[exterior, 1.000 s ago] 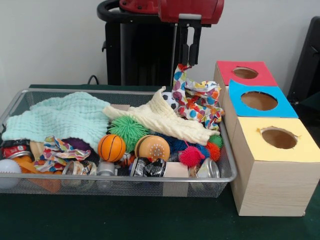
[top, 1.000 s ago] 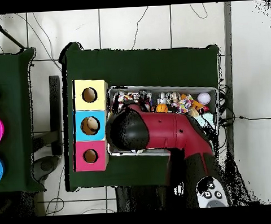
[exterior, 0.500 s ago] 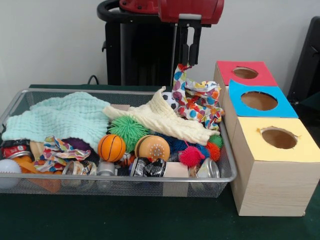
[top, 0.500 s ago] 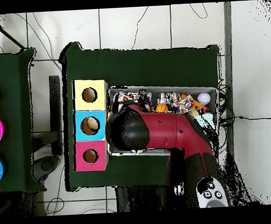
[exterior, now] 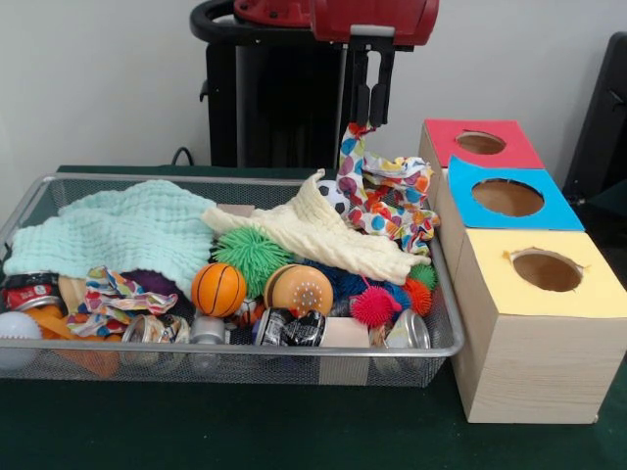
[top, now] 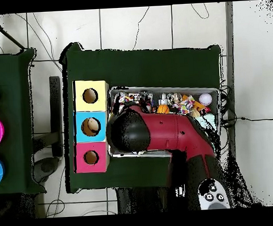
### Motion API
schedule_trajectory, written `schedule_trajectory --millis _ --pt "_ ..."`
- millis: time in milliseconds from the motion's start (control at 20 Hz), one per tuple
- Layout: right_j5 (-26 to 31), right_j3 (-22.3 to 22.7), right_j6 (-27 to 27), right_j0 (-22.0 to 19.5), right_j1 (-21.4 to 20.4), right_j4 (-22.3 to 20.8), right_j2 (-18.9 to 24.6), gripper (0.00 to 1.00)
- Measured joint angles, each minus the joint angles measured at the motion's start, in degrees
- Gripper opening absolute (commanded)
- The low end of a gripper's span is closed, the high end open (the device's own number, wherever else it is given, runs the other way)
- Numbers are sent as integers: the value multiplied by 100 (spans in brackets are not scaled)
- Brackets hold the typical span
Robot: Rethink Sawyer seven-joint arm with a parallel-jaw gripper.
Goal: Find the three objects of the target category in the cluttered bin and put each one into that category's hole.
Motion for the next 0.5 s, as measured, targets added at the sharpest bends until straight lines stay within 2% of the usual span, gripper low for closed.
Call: schedule_trajectory --millis 500 --pt "82 0 0 0 -24 -1 0 0"
